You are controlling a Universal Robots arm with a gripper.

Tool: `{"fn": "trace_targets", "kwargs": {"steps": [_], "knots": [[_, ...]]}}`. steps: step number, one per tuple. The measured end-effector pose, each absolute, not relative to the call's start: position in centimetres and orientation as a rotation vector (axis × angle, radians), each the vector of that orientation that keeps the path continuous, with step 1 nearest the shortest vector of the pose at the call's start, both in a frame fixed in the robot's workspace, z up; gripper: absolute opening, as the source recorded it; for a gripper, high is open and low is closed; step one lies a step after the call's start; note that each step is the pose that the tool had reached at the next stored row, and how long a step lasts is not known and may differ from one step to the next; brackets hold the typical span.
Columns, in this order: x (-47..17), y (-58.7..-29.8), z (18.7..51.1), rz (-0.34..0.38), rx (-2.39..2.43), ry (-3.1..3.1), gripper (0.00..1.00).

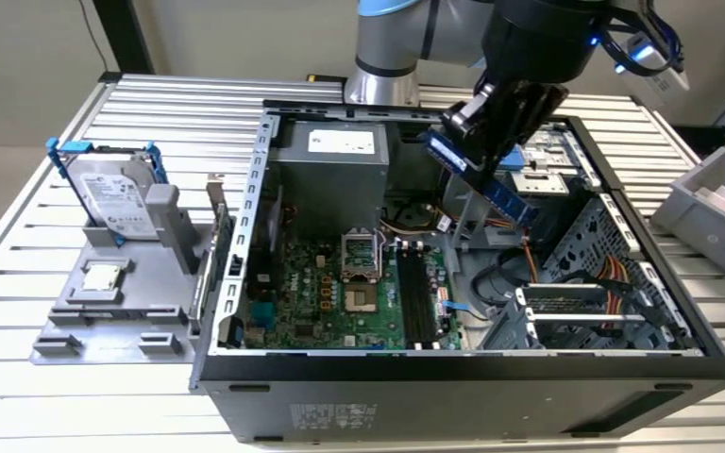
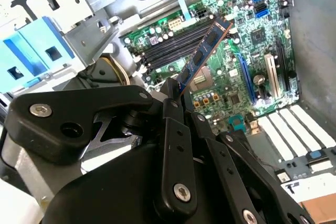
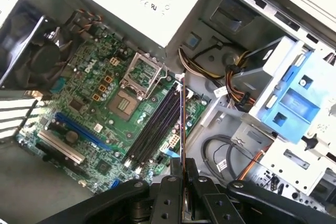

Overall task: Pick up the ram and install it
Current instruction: 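Insert the ram into the slot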

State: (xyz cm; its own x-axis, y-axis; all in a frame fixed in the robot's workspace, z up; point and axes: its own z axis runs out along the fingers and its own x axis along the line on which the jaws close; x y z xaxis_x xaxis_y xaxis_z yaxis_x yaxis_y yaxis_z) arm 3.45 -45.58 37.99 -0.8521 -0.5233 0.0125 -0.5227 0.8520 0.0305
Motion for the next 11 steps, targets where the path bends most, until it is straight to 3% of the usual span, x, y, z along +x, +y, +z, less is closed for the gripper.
{"fn": "trace_targets", "kwargs": {"steps": [11], "knots": [[3.45,-45.56,37.99,-0.042,0.679,-3.048,0.00]]}}
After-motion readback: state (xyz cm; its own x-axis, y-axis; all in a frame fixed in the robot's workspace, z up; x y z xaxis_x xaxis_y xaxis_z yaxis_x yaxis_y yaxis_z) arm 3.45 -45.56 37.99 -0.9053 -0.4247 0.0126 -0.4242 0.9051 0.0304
